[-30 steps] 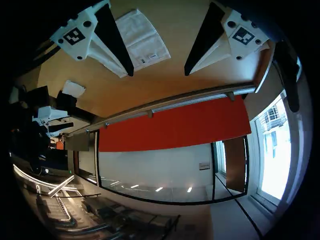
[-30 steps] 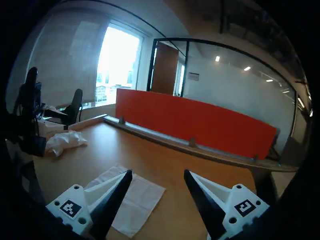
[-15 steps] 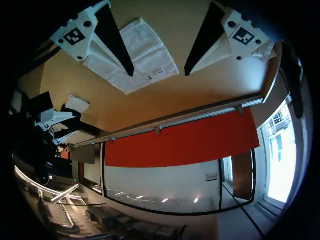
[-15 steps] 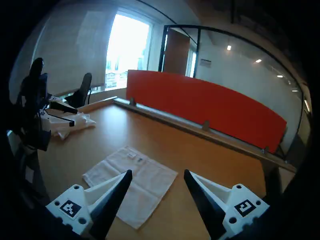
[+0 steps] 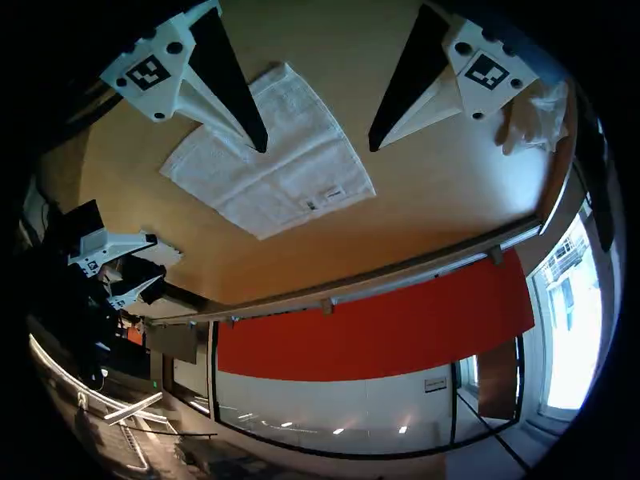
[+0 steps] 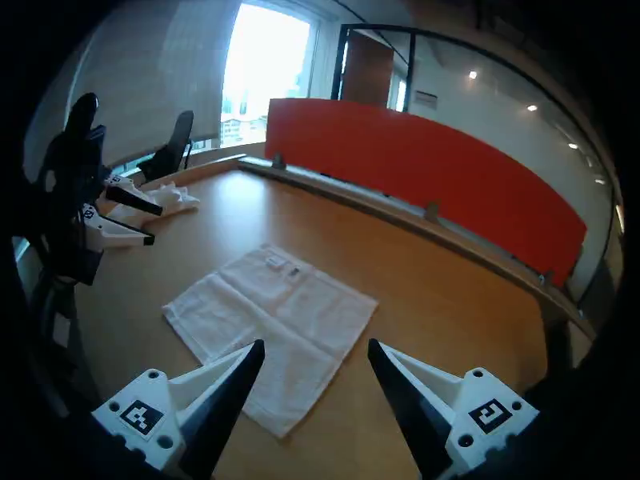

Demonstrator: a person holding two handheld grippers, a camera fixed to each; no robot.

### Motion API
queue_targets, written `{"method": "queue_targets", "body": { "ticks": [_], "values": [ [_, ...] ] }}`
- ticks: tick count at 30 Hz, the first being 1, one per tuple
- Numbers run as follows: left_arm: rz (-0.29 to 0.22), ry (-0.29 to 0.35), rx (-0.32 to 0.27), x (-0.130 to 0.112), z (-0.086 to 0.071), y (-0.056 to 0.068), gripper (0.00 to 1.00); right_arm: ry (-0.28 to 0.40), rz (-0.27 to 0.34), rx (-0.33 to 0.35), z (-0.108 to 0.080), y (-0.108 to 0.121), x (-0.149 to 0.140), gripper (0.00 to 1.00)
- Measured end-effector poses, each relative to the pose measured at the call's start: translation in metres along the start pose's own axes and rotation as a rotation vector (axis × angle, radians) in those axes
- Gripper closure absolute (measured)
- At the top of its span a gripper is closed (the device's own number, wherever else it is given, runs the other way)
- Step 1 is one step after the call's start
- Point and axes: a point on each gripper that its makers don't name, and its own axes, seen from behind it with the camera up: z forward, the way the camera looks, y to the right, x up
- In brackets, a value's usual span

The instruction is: Fold towel

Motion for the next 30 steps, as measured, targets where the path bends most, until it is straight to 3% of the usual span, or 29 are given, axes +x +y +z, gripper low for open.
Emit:
{"method": "queue_targets", "body": {
  "ticks": [13, 30],
  "values": [
    [0.02, -0.113, -0.039, -0.06, 0.026, 0.015, 0.06, -0.089, -0.019, 0.043, 0.028, -0.022, -0.054, 0.0],
    [0.037, -0.221, -0.102, -0.108, 0.043, 0.033, 0.06, -0.197, -0.036, 0.092, 0.043, -0.04, -0.112, 0.0]
  ]
}}
